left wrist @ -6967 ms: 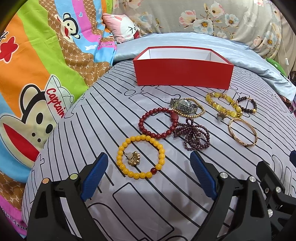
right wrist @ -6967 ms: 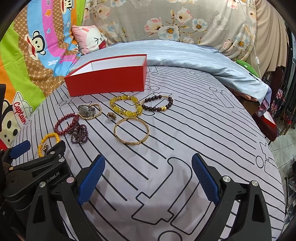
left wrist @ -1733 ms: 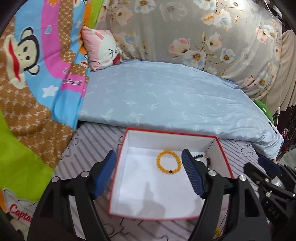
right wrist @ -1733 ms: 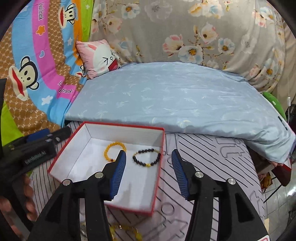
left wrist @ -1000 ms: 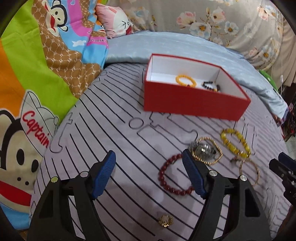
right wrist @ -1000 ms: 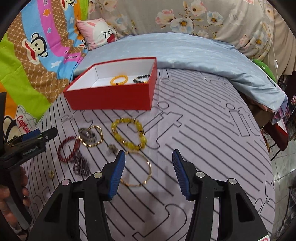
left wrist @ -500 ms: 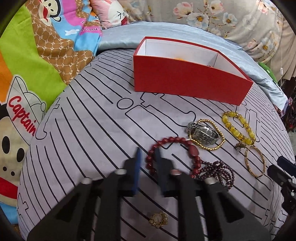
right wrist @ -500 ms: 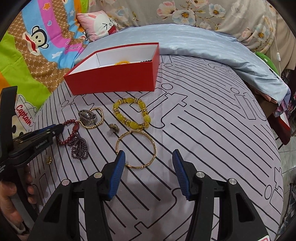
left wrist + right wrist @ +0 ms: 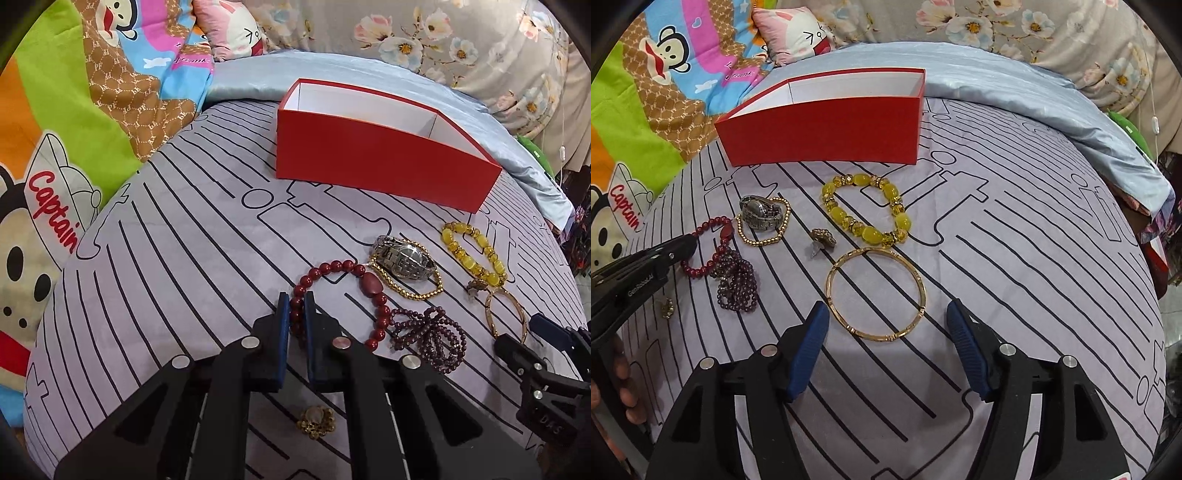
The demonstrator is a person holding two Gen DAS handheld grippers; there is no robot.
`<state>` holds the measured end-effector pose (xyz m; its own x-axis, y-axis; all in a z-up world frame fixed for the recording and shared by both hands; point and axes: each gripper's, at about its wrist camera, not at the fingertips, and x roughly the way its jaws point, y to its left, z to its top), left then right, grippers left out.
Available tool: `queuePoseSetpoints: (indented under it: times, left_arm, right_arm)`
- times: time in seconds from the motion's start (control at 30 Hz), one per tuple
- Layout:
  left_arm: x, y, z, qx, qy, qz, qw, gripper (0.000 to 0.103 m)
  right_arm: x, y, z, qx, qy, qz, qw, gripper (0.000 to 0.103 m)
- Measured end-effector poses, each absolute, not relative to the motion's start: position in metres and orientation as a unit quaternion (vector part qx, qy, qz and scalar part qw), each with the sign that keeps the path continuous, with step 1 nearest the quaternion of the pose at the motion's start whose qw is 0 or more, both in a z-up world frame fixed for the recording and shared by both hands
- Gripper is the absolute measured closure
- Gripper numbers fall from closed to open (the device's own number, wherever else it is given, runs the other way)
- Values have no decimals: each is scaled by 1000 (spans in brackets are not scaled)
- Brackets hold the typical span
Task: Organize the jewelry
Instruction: 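Close the left tool on the red bead bracelet and lift it, then grasp the gold bangle with the right tool while the left tool holds the red bracelet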
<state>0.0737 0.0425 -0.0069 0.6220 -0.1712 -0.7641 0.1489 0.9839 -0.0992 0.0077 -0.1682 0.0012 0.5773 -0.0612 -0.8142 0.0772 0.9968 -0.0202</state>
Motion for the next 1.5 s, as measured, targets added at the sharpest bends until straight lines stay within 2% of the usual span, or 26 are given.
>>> queuePoseSetpoints:
  times: [0.23,0.33,0.83,1.5]
  left_arm:
    - [74,41,-7,-10,425,-88,901,95]
    - [74,41,-7,-11,425,-88,901,95]
    - [63,35,-2,-19,439,-86,894,95]
    - [60,18,81,-20,400,-111,909,95]
  right_arm:
    - [14,-165,1,6,452,-44,891,41]
    - [17,-164,1,7,449,-41,892,48]
    - [7,-172,14,47,449,-34,891,48]
    - [9,-167,84,64,384,0,921,48]
